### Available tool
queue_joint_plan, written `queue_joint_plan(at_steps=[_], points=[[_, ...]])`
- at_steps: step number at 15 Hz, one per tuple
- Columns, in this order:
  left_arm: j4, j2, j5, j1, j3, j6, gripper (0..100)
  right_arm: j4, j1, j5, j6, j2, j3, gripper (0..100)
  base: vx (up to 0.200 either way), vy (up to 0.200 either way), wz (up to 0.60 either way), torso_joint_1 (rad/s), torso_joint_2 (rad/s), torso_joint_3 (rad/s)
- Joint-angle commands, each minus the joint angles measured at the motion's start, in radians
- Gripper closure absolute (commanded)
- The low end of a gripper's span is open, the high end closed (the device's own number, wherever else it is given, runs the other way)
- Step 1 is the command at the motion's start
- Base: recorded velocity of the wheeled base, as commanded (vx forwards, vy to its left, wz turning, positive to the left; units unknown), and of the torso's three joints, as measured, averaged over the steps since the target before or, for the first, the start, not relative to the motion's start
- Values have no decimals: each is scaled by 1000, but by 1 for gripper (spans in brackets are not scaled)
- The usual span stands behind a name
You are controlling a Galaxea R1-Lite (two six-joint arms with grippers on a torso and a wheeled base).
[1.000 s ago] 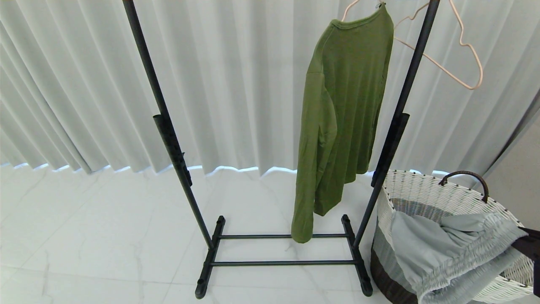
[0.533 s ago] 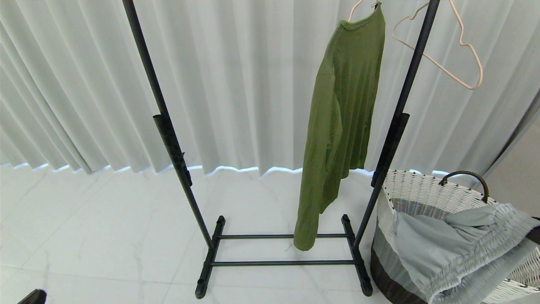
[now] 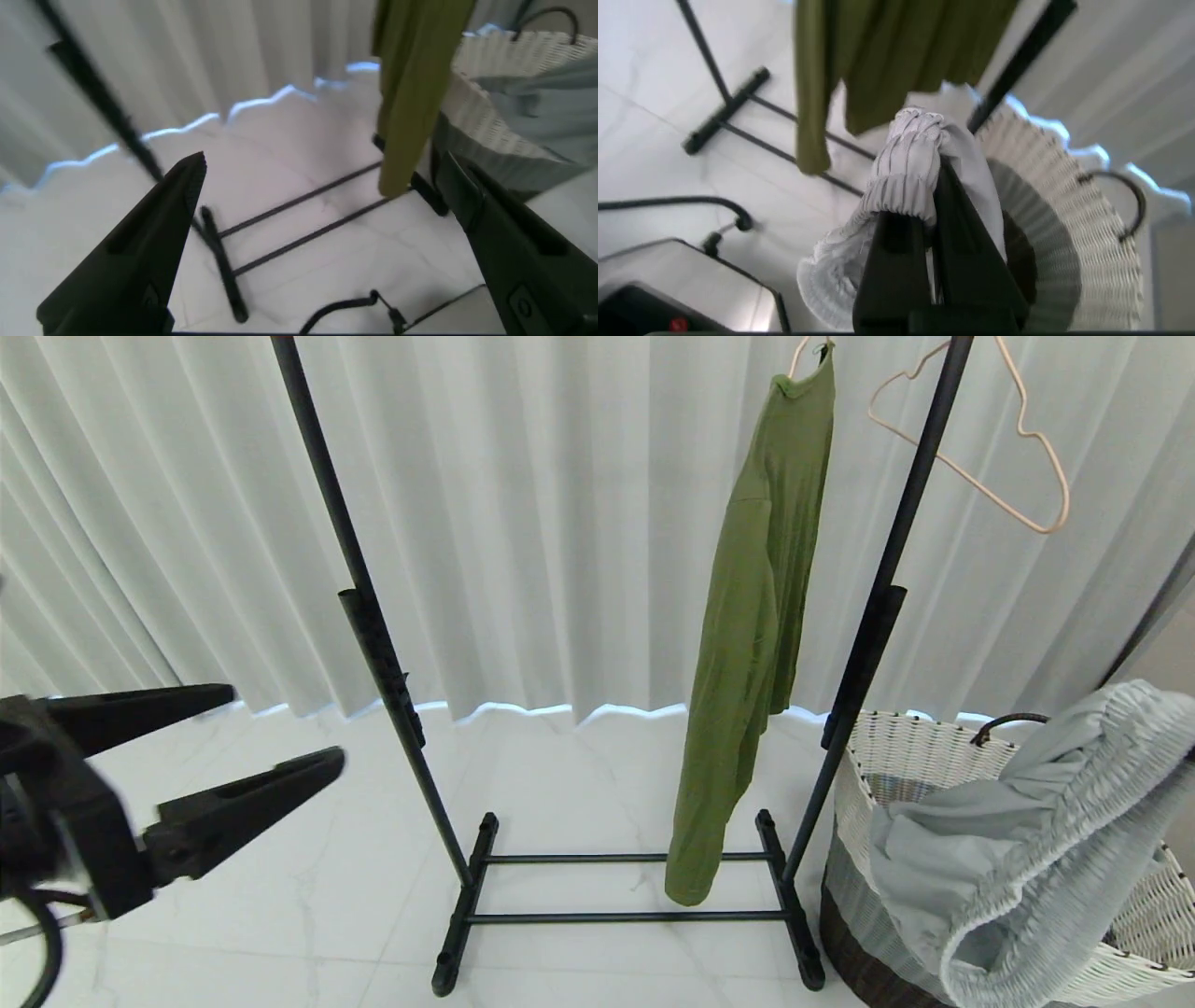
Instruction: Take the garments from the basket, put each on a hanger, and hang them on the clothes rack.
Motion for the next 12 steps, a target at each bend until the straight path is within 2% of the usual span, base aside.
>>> queue_joint_plan(at_steps=[1,3,6,9,11,12], points=[[-3,285,51,-184,-109,-46,0,-3,43,16,5,96,-109,100,0,0,0,0,0,0],[-32,410,89,-319,-176,-161,0,-6,72,18,26,170,-187,100,0,0,0,0,0,0],[-66,611,224,-483,-256,-291,0,-5,144,18,98,240,-270,100,0,0,0,0,0,0],[-73,743,232,-615,-300,-382,0,-6,201,18,152,268,-293,100,0,0,0,0,0,0],[-139,821,234,-655,-317,-440,0,-17,234,18,183,274,-294,100,0,0,0,0,0,0],[-204,864,235,-657,-317,-451,0,-19,254,18,198,276,-299,100,0,0,0,0,0,0]])
